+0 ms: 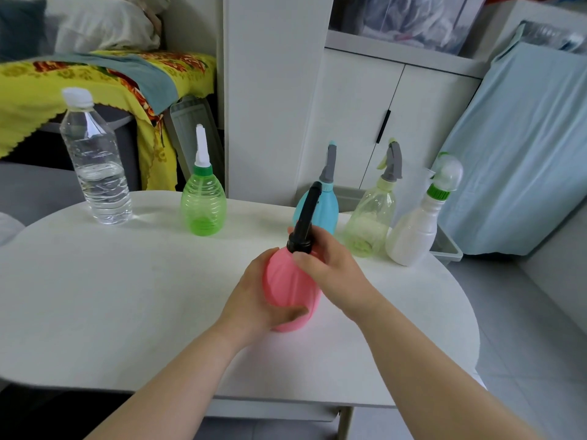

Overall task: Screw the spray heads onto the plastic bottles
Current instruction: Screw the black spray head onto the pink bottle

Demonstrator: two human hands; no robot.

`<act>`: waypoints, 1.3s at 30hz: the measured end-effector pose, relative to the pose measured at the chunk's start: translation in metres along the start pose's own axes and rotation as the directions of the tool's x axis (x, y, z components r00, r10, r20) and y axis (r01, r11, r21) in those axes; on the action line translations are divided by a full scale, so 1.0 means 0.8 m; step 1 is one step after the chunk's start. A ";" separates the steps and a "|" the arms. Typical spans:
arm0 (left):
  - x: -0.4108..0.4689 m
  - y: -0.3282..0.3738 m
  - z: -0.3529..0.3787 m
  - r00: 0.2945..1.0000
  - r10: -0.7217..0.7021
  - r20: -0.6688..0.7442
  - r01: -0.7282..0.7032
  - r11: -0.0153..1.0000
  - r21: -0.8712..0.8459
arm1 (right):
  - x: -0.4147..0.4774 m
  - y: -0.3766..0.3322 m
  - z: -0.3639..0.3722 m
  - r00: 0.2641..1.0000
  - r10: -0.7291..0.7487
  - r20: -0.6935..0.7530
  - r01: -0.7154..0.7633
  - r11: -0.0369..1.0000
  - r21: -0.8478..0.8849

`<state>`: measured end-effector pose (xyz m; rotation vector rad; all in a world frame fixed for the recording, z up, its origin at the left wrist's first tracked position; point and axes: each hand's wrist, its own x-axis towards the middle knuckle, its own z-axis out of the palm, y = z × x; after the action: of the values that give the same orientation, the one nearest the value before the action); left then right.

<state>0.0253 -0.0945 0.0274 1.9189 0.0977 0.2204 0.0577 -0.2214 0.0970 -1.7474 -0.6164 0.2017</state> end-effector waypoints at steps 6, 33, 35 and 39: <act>-0.001 0.002 0.000 1.000 -0.001 -0.001 0.001 1.000 -0.028 | 0.003 0.006 0.005 0.980 -0.035 -0.196 0.039 0.999 0.015; -0.001 0.002 -0.006 0.999 0.011 0.047 -0.009 0.999 -0.042 | -0.004 0.024 0.017 0.978 -0.041 -0.207 0.065 0.991 0.113; -0.001 0.001 -0.004 0.999 0.012 0.043 -0.010 0.999 -0.053 | 0.001 0.022 0.020 0.954 -0.042 -0.297 0.076 0.992 0.104; 0.001 0.003 -0.003 0.999 -0.015 0.029 0.016 1.000 -0.027 | 0.009 0.019 0.029 0.931 -0.004 -0.366 0.015 1.000 0.028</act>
<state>0.0253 -0.0928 0.0307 1.8935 0.0897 0.1830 0.0579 -0.2002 0.0780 -1.6952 -0.3465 -0.1220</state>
